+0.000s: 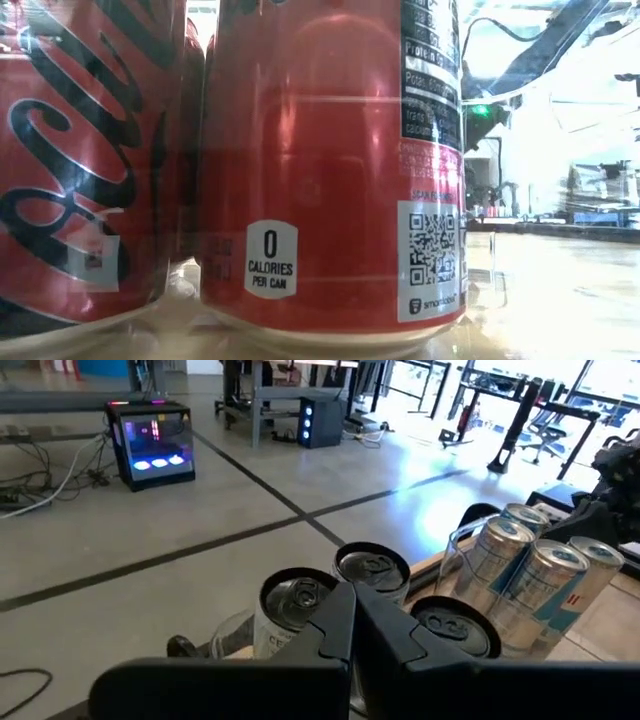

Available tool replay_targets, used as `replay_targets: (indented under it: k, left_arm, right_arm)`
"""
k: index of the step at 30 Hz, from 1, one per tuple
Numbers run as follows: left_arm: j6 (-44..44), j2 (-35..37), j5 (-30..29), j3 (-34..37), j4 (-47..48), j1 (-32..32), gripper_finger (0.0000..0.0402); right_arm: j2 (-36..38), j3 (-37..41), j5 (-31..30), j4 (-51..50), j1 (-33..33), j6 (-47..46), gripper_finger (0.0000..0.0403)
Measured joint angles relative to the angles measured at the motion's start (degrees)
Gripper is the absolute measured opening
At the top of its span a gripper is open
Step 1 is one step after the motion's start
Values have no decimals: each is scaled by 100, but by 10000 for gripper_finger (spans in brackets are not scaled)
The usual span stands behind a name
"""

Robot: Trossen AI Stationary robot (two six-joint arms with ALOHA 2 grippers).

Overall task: Sort soda cans
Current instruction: Move the top right transparent bin to the top center

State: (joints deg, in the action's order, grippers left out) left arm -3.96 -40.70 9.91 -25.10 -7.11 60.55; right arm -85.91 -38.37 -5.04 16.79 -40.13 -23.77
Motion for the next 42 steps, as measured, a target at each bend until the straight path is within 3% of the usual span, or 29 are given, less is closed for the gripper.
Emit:
replay_targets:
  k: [9, 20, 32, 42]
  left_arm:
    - [134, 346, 0, 0, 23, 2, 0]
    - [137, 475, 0, 0, 186, 2, 0]
    - [263, 475, 0, 0, 352, 2, 0]
    - [292, 475, 0, 0, 369, 2, 0]
  right_arm:
    - [212, 42, -240, -1180, -121, -372, 0]
    - [-551, 75, 63, -45, 369, -686, 0]
    - [-1380, -704, 490, -38, 412, -522, 0]
    - [-1582, -1181, 778, -65, 478, -404, 0]
